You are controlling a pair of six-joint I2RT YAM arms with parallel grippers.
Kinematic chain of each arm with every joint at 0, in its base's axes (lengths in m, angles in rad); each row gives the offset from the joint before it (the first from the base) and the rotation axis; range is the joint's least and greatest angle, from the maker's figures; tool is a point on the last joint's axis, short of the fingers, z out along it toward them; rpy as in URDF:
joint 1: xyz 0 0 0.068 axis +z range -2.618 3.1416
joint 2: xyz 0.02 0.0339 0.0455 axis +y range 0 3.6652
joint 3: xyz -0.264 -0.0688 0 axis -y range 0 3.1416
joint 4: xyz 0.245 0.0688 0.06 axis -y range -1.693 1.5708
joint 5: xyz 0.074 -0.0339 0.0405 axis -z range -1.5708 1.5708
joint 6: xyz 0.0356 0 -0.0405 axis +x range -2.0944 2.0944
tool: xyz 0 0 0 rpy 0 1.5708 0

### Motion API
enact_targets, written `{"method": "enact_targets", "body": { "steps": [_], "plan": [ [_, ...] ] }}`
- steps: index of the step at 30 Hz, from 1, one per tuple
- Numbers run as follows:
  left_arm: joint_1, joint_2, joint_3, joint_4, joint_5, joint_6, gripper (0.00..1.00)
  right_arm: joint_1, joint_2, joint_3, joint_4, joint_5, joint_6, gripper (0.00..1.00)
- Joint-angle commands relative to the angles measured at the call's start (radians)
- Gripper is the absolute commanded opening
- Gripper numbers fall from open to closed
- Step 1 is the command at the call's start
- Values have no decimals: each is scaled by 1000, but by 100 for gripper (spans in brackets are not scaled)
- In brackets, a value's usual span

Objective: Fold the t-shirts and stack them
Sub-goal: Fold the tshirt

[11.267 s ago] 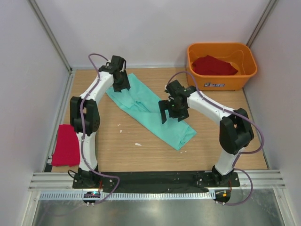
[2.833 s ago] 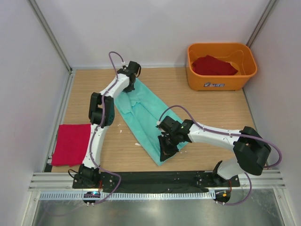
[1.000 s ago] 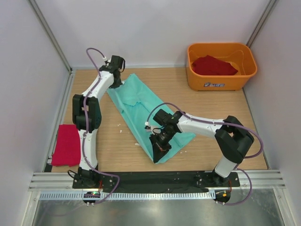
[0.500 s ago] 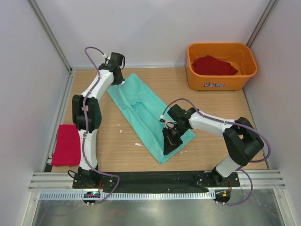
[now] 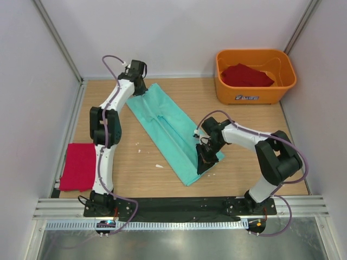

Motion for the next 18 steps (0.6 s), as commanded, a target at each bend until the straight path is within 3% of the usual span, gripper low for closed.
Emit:
{"method": "enact_targets", "body": {
  "steps": [1, 18],
  "plan": [
    [4, 18, 66, 17, 6, -11, 0, -13, 37, 48, -46, 29, -45, 2],
    [2, 108, 146, 46, 38, -22, 0, -79, 108, 75, -65, 75, -82, 2]
  ]
}}
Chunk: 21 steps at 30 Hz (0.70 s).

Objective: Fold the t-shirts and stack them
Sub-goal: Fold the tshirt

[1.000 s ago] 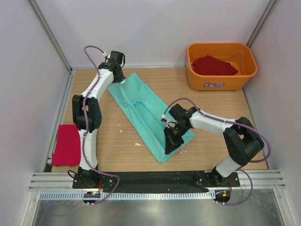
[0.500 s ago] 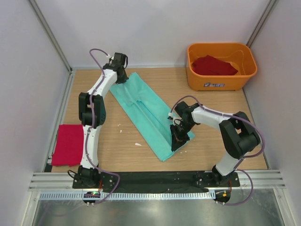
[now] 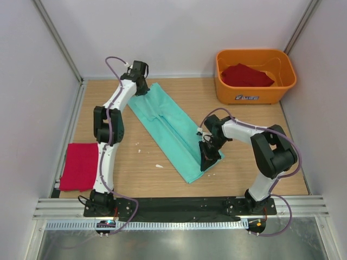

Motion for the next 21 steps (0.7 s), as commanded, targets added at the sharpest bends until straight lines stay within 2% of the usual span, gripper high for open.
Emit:
{"method": "enact_targets", "body": {
  "steps": [1, 21],
  "plan": [
    [2, 11, 47, 44, 4, -15, 0, -13, 18, 32, -29, 15, -26, 2],
    [1, 67, 87, 79, 31, -24, 0, -46, 46, 40, -14, 34, -20, 4]
  ]
}}
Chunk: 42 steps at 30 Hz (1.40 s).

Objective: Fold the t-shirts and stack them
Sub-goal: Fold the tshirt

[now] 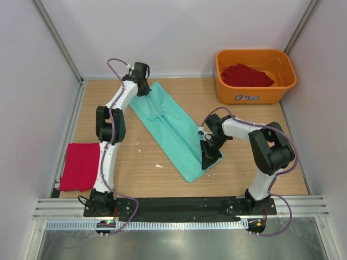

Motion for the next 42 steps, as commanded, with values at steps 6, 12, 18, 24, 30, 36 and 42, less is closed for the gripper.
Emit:
{"method": "enact_targets", "body": {
  "steps": [6, 12, 18, 24, 30, 36, 42],
  "plan": [
    [2, 16, 61, 54, 23, -6, 37, -9, -32, 22, 1, 45, 25, 9],
    [2, -56, 60, 54, 21, 6, 47, -9, -73, 35, -8, 79, 43, 25],
    [2, -162, 41, 12, 13, 30, 49, -9, -139, 34, -45, 107, 49, 29],
    [-1, -296, -127, -8, 47, 44, 49, -6, -190, 25, -48, 88, 68, 29],
    [-40, -435, -403, -28, 170, 18, 44, 14, -159, 81, -21, 117, 86, 34],
    [-183, -530, -603, -26, 106, -14, 48, 14, -46, 242, -36, 349, 74, 59],
    [-183, -414, -451, -106, 0, -35, 48, 25, 11, 279, -14, 383, 28, 64]
  ]
}}
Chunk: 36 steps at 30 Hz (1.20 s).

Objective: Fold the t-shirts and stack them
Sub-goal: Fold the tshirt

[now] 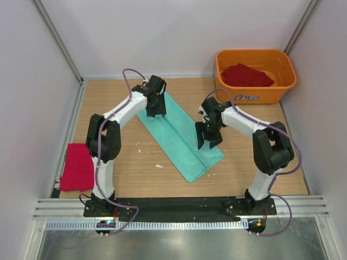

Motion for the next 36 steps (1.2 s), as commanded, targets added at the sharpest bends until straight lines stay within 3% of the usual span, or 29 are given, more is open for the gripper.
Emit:
{"method": "enact_targets", "body": {
  "steps": [1, 8, 24, 30, 36],
  "plan": [
    [36, 51, 170, -28, -113, -26, 48, 31, 20, 32, 15, 57, -45, 65],
    [61, 255, 439, -161, -122, -50, 49, 118, 57, 27, 36, 106, -55, 71],
    [124, 460, 557, -103, -59, -89, 49, 175, 144, -3, 38, 205, -79, 71],
    [122, 511, 576, -91, -6, -86, 49, 223, 129, -95, 76, 218, 6, 71],
    [110, 523, 574, -74, 48, -44, 48, 285, 71, -210, 136, 213, 221, 71]
  ]
}}
